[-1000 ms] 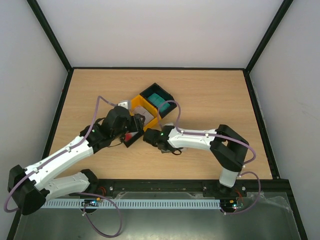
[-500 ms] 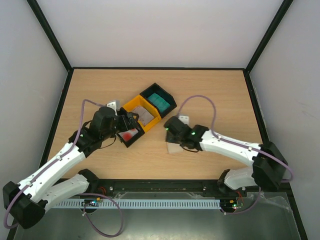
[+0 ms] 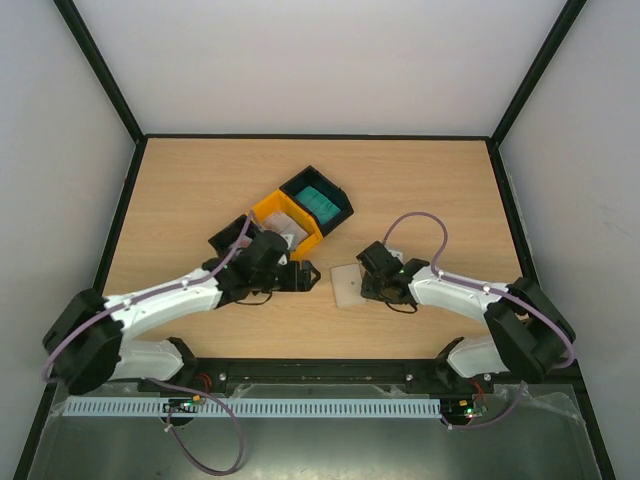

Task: Put the credit cards into the card holder
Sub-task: Close the card holder at the center of the board.

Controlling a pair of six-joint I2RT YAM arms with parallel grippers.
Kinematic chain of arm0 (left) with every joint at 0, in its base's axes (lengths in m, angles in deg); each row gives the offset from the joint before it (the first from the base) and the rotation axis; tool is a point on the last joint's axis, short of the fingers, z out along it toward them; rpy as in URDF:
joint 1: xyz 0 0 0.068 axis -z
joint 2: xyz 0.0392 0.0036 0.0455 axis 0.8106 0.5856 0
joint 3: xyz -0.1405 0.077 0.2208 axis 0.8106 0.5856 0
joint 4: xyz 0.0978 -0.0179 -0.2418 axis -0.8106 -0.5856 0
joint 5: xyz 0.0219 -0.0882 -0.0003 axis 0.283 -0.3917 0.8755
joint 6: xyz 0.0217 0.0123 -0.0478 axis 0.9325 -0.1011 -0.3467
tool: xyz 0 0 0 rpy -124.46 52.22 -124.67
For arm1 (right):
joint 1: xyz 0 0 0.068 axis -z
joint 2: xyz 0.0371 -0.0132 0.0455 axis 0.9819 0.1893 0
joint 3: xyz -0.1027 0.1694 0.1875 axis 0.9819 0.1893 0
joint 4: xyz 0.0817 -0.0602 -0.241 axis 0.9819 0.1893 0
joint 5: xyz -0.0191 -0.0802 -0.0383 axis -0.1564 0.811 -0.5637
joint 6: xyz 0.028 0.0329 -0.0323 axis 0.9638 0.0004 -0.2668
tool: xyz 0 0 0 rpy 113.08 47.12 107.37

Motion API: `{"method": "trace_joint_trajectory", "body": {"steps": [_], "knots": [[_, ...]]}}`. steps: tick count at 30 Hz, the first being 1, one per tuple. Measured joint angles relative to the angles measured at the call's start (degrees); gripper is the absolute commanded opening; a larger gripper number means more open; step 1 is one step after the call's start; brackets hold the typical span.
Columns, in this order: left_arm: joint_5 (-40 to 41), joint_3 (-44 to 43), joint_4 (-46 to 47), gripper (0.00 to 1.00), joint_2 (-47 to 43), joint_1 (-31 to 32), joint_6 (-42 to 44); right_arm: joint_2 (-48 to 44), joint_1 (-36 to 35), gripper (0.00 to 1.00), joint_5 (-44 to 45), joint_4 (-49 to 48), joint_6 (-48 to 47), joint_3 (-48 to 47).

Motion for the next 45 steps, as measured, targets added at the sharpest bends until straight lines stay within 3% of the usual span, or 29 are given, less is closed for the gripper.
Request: {"method": "trace_joint_trajectory", "body": {"steps": [12, 16, 22, 27, 32, 45], "knots": [[0.76, -4.55, 0.96, 0.74, 18.91, 1.27, -1.05, 2.05, -0.94, 0.40, -12.83, -7.19, -7.48, -0.26], [1.29, -6.73, 0.94, 0.74, 21.99, 1.27, -0.81, 1.81, -1.53, 0.40, -11.50, -7.54, -7.82, -0.37], [1.57, -7.98, 0.59, 0.65, 23.98, 1.29, -0.17, 1.44, -1.57, 0.40, -7.26, -7.48, -7.50, -0.63], [1.88, -8.76, 0.61, 0.53, 25.73, 1.40, 0.42, 3.04, -1.57, 0.40, -9.20, -8.68, -8.26, -0.68], [1.81, -9.77, 0.85, 0.47, 27.12, 1.49, 0.66, 4.85, -1.90, 0.40, -10.49, -8.98, -9.94, -1.62], [2.54, -9.73, 1.68, 0.32, 27.96, 1.77, -0.02, 9.33, -7.04, 0.52, -10.10, -6.49, -14.62, -6.27]]}}
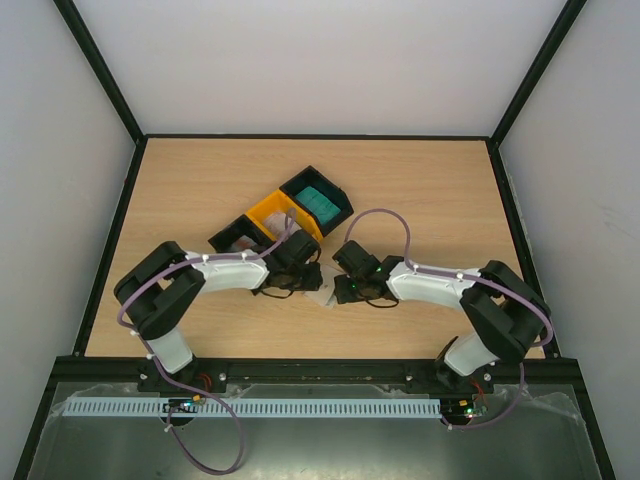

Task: Put the credit cards into the card holder
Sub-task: Close the card holder at the center of the board.

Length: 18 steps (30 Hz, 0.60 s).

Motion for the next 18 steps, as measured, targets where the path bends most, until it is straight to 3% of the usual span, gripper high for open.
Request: {"method": "trace_joint_trajectory", "body": {"steps": [8, 18], "knots": [[0.28, 1.40, 1.81, 0.33, -0.63, 0.04, -0.22, 0.66, -0.87, 0.55, 1.05, 0.72, -0.76, -0.81], [3.63, 1.79, 1.90, 0.21, -0.76, 1.42, -0.59, 3.23, -4.33, 0.40, 8.98, 4.55, 1.03, -4.11]]}}
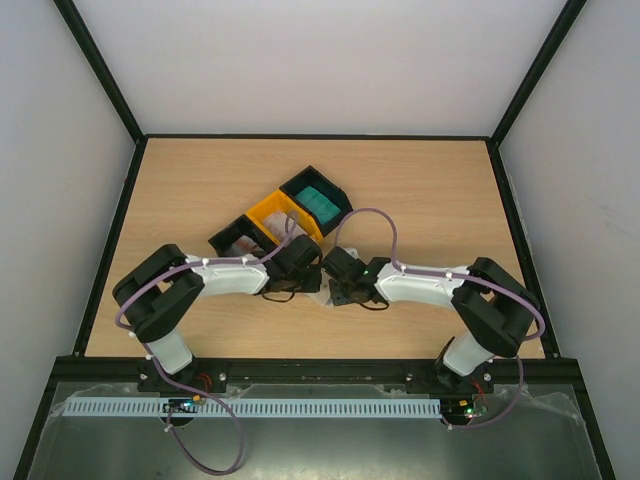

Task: Put the credit cards into the card holder
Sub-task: Close the card holder at the center of the board.

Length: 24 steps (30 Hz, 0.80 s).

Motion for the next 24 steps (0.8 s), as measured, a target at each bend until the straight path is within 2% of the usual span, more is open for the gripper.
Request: {"method": "trace_joint_trajectory", "body": {"steps": [6, 17, 21, 24], "knots": [[2.64, 1.62, 1.53, 0.19, -0.37, 1.05, -0.74, -0.07, -0.33, 0.37, 5.31, 0.00, 5.14, 0.55], [3.52, 2.86, 3.98, 0.19, -0.70, 1.53, -1.75, -1.38, -0.66, 0.36, 12.41, 1.97, 14.75, 0.94], [3.54, 2.82, 3.93, 0.27, -0.74, 1.55, -1.81, -4.44, 0.07, 0.39, 18.05, 6.97, 17.68, 1.16], [3.56, 2.73, 3.56, 0.32, -0.85, 1.53, -1.70, -7.13, 0.22, 0.43, 19.10, 8.46, 18.08, 1.18]]}}
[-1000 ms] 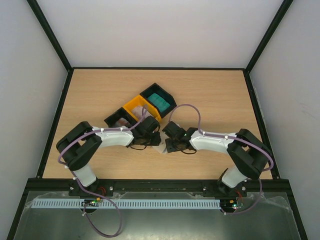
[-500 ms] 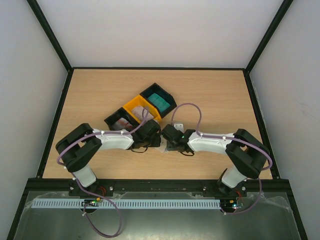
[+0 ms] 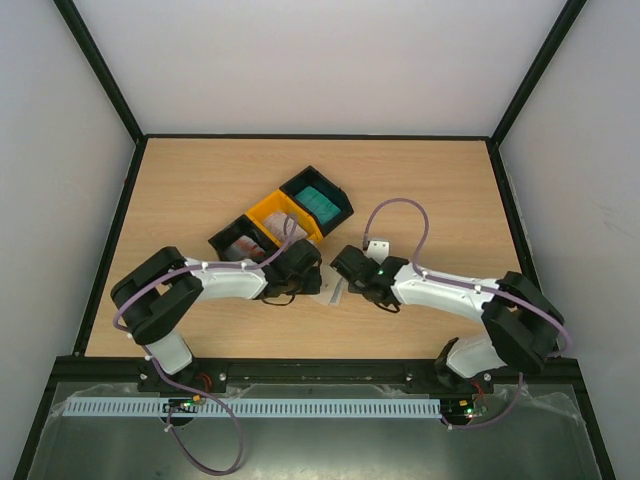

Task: Put the credit cards into the card holder
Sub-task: Close the card holder at the center of the board.

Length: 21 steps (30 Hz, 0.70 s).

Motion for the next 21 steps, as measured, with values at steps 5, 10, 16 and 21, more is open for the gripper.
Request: {"method": "trace_joint_trajectory", "body": {"steps": [5, 10, 16, 21], "knots": [[-0.48, -0.15, -1.79, 0.30, -0.74, 0.02, 0.22, -3.39, 0.00, 0.42, -6.21, -3.30, -5.46, 1.07], [-0.92, -0.46, -2.78, 0.27, -0.79, 0.02, 0.31, -2.71, 0.00, 0.38, -14.45, -6.86, -11.06, 2.23], [-0.98, -0.46, -2.78, 0.23, -0.79, 0.00, 0.39, 1.29, 0.00, 0.33, -18.60, -9.44, -14.95, 2.25], [-0.96, -0.44, -2.80, 0.21, -0.79, 0.00, 0.42, 5.75, 0.00, 0.31, -18.32, -10.12, -16.11, 1.53]]}}
